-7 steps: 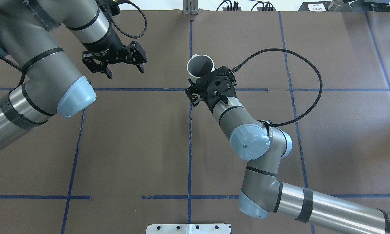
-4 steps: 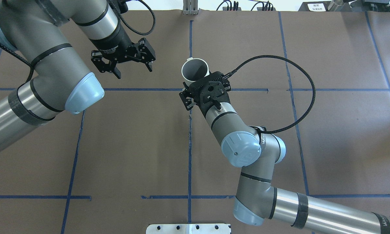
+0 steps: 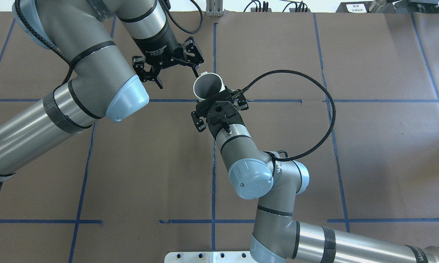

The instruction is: Left arm hands cup to right arm to dump lemon

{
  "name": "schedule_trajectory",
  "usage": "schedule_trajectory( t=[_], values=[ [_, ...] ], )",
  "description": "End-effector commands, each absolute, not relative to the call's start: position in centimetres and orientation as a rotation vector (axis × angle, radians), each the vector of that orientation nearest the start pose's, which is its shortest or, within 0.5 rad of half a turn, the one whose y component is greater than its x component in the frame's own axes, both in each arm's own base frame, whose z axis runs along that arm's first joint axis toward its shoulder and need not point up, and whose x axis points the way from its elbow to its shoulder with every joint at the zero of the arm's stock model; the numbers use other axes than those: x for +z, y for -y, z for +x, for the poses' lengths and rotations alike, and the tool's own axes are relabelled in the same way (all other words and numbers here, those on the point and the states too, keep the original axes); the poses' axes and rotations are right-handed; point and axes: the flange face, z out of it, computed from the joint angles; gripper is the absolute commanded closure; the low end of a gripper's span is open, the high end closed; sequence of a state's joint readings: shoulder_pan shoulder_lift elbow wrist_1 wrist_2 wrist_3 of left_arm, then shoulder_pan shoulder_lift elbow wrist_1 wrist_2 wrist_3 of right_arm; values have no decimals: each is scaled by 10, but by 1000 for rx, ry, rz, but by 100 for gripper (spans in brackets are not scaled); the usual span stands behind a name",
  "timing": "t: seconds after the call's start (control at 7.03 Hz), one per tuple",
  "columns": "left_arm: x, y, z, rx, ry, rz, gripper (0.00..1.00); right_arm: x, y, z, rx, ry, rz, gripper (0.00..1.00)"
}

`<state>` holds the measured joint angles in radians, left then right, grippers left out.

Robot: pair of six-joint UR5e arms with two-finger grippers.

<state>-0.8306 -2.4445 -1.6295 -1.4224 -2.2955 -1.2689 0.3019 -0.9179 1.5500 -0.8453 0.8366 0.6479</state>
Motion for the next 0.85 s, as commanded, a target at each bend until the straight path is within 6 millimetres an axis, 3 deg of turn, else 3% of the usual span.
schedule_trajectory(
  t=[0.0, 0.14, 0.57, 0.71],
  values=[
    [104, 549, 415, -200, -994, -186, 9, 183, 383, -583, -13, 691, 1233, 58],
    [108, 551, 419, -202, -987, -192, 16, 183, 383, -582, -12, 693, 1233, 58],
    [110, 531, 447, -181, -1002, -216, 20, 173, 384, -582, -1, 710, 1239, 58],
    [109, 531, 447, -194, -1006, -222, 30, 172, 384, -582, 0, 712, 1240, 58]
  ],
)
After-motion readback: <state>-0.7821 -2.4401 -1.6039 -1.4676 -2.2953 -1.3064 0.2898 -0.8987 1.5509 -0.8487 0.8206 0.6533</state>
